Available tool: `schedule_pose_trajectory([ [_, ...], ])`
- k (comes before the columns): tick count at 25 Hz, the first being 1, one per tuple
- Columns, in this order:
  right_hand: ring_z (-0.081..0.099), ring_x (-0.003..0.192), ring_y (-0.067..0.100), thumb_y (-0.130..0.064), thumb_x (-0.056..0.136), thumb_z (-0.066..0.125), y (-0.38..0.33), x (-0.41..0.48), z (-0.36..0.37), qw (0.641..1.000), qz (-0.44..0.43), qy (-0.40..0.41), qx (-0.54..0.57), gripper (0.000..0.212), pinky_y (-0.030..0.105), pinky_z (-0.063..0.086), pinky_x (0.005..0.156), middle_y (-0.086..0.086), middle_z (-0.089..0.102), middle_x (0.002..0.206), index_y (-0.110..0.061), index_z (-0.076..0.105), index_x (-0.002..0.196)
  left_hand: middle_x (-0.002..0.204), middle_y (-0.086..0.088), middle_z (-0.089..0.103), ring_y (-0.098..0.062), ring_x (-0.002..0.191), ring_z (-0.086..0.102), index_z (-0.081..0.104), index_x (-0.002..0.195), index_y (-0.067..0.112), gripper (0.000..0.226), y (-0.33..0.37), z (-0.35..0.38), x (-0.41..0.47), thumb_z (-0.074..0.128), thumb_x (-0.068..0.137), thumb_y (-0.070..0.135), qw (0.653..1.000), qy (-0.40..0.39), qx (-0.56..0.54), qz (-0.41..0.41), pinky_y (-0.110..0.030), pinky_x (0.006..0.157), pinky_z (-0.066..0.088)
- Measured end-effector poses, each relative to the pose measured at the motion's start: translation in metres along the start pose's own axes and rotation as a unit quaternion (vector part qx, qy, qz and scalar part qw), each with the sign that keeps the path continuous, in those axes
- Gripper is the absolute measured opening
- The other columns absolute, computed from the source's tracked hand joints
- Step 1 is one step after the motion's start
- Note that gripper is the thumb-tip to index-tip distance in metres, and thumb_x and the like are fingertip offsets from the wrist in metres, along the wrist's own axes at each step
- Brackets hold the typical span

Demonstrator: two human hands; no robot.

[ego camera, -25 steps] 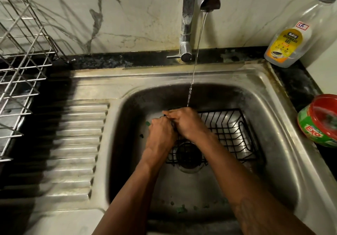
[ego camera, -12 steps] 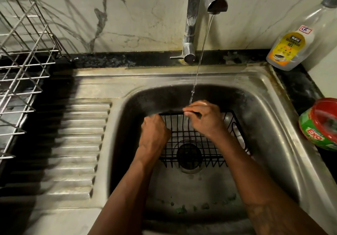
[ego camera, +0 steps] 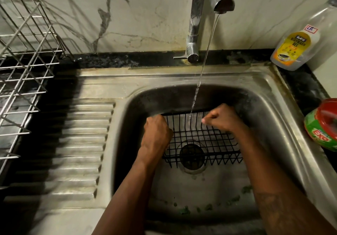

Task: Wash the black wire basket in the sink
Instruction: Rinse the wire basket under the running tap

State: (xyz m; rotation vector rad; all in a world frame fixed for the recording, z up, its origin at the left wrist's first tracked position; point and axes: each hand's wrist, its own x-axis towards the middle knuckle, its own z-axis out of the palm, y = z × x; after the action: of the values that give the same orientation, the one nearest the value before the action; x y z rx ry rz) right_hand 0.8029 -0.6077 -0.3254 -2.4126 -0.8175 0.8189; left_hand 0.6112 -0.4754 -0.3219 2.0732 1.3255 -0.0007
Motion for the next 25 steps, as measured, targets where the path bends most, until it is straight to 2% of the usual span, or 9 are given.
schedule_pose_trajectory([
  [2,0.069,0.073,0.008,-0.038,0.079,0.084,0.005,-0.002,-0.005,1.000,0.006,0.015,-0.020,0.015,0.036,0.060,0.080,-0.008,0.074,0.070,-0.025,0.077,0.075,0.074,-0.015,0.072,-0.027,0.062,0.073,0.065,0.076,0.008,0.013,-0.002,0.004,0.002,0.067,0.088,0.006,1.000,0.002,0.018,0.012,-0.040,0.057,0.064],
  [4,0.068,0.076,0.005,-0.043,0.080,0.082,-0.015,-0.004,0.009,0.996,-0.045,-0.036,-0.072,0.017,0.034,0.059,0.079,-0.010,0.074,0.077,-0.027,0.077,0.081,0.079,-0.016,0.072,-0.027,0.065,0.073,0.065,0.079,0.009,0.011,0.001,0.008,0.001,0.067,0.089,0.008,0.999,0.008,0.029,0.022,-0.040,0.059,0.065],
  [7,0.068,0.074,0.005,-0.025,0.086,0.076,-0.060,0.003,0.045,0.981,-0.146,-0.104,-0.070,0.009,0.035,0.061,0.077,-0.008,0.075,0.084,-0.030,0.079,0.092,0.083,-0.017,0.072,-0.029,0.072,0.074,0.060,0.077,0.013,0.018,0.008,0.010,-0.003,0.059,0.095,0.011,0.997,-0.002,0.052,0.055,-0.043,0.067,0.065],
  [11,0.071,0.077,0.012,-0.018,0.086,0.073,-0.083,0.016,0.065,0.979,-0.156,-0.123,-0.032,0.018,0.033,0.061,0.073,-0.009,0.075,0.078,-0.034,0.079,0.090,0.078,-0.016,0.072,-0.031,0.068,0.074,0.069,0.084,0.005,0.017,0.004,0.001,0.001,0.056,0.094,0.007,0.999,0.010,0.024,0.039,-0.044,0.064,0.065],
  [15,0.067,0.089,0.006,-0.029,0.088,0.077,-0.031,0.013,0.022,0.993,-0.066,-0.082,-0.060,0.006,0.021,0.049,0.072,-0.011,0.073,0.089,-0.034,0.075,0.086,0.068,-0.011,0.067,-0.023,0.057,0.070,0.064,0.073,0.008,0.020,0.000,-0.007,-0.002,0.060,0.091,0.001,0.999,0.044,0.025,0.015,-0.038,0.055,0.064],
  [19,0.066,0.080,0.013,-0.049,0.071,0.087,-0.006,0.012,0.003,0.993,0.029,0.020,-0.109,0.030,0.028,0.051,0.071,-0.004,0.069,0.081,-0.026,0.070,0.081,0.085,-0.016,0.070,-0.027,0.073,0.072,0.067,0.085,0.005,0.012,0.005,0.002,-0.005,0.058,0.092,0.001,0.998,0.025,0.026,0.043,-0.040,0.066,0.065],
  [21,0.064,0.078,0.012,-0.052,0.075,0.082,-0.031,0.016,0.021,0.990,-0.017,-0.038,-0.136,0.030,0.033,0.055,0.073,-0.003,0.069,0.081,-0.026,0.070,0.081,0.087,-0.017,0.070,-0.029,0.076,0.073,0.067,0.086,0.005,0.012,0.008,0.004,-0.006,0.057,0.093,0.002,0.998,0.023,0.023,0.056,-0.042,0.068,0.065],
  [24,0.065,0.077,0.013,-0.029,0.087,0.074,-0.076,0.014,0.048,0.978,-0.125,-0.097,-0.136,0.007,0.037,0.059,0.078,-0.002,0.071,0.079,-0.027,0.077,0.081,0.085,-0.016,0.070,-0.030,0.074,0.072,0.060,0.072,0.013,0.026,0.010,0.001,-0.007,0.054,0.096,0.006,0.997,0.022,0.043,0.062,-0.044,0.068,0.065],
  [25,0.066,0.079,0.014,-0.019,0.085,0.073,-0.086,0.014,0.055,0.975,-0.146,-0.101,-0.130,0.011,0.038,0.060,0.079,-0.003,0.072,0.082,-0.029,0.078,0.086,0.082,-0.016,0.070,-0.031,0.071,0.072,0.061,0.072,0.013,0.026,0.008,0.000,-0.006,0.051,0.096,0.006,0.997,0.023,0.046,0.064,-0.044,0.067,0.065],
])
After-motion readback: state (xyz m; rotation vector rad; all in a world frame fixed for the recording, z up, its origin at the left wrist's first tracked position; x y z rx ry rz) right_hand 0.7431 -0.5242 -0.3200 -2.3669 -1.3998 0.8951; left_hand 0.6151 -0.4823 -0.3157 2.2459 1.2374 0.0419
